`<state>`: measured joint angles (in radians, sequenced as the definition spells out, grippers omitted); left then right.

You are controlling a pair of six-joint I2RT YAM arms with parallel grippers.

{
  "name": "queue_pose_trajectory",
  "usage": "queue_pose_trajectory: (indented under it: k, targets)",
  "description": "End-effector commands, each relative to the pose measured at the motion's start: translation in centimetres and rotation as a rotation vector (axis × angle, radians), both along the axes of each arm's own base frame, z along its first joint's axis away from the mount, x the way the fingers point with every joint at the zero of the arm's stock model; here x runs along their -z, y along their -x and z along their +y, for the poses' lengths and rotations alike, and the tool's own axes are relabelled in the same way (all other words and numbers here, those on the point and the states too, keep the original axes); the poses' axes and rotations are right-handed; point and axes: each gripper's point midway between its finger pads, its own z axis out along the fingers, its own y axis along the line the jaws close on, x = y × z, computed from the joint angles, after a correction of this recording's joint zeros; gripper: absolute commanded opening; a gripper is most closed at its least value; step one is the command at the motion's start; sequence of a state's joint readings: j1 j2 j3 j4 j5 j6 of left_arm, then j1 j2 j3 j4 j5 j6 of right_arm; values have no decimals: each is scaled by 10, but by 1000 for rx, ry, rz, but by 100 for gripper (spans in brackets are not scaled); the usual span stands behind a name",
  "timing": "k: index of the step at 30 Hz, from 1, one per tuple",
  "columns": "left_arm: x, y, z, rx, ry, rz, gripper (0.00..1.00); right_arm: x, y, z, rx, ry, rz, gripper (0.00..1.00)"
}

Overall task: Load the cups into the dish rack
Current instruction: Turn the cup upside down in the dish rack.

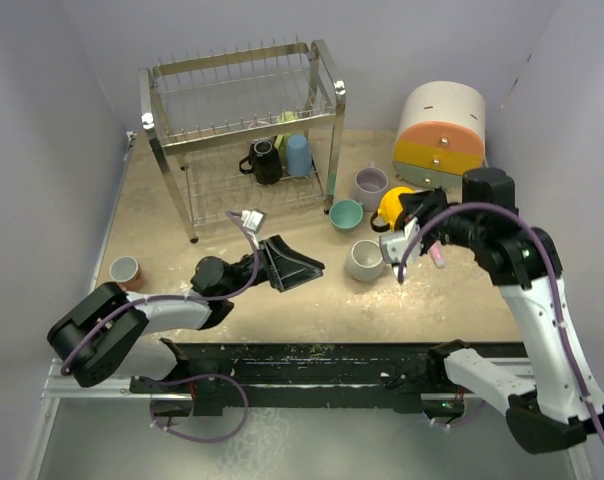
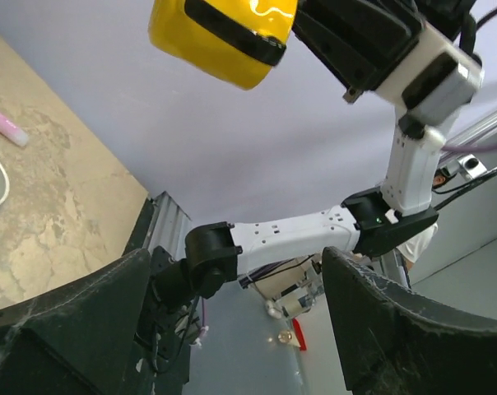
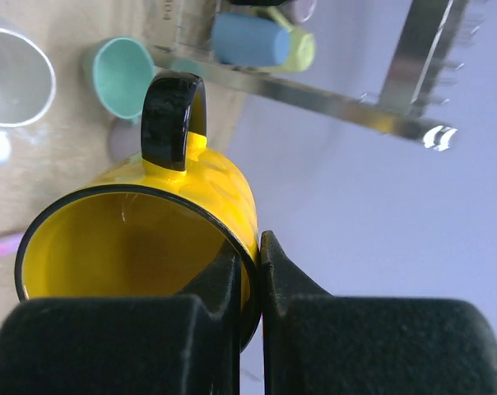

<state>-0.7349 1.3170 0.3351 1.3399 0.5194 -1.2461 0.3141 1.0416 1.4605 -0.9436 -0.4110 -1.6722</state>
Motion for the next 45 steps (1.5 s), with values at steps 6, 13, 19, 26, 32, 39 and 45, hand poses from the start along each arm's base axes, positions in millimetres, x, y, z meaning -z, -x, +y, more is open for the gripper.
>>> queue_pose_trajectory:
  k: [6,13,19,26,32,39,45]
  targets:
    - [-51,11,-31,3,194,-4,85,-31,40,30,-383,132,-669,0]
    - [-36,16,-63,55,156,27,86,-19,58,40,-470,106,-733,0]
    - [-39,23,-85,122,207,32,86,-16,71,45,-530,95,-763,0]
    - [-41,22,-97,163,238,54,85,-8,82,48,-573,100,-790,0]
    - [-40,20,-107,180,239,72,74,-1,88,49,-599,99,-801,0]
    - [-38,21,-116,221,241,100,53,10,91,50,-628,129,-806,0]
    - [-40,22,-116,228,245,94,27,17,96,50,-645,137,-800,0]
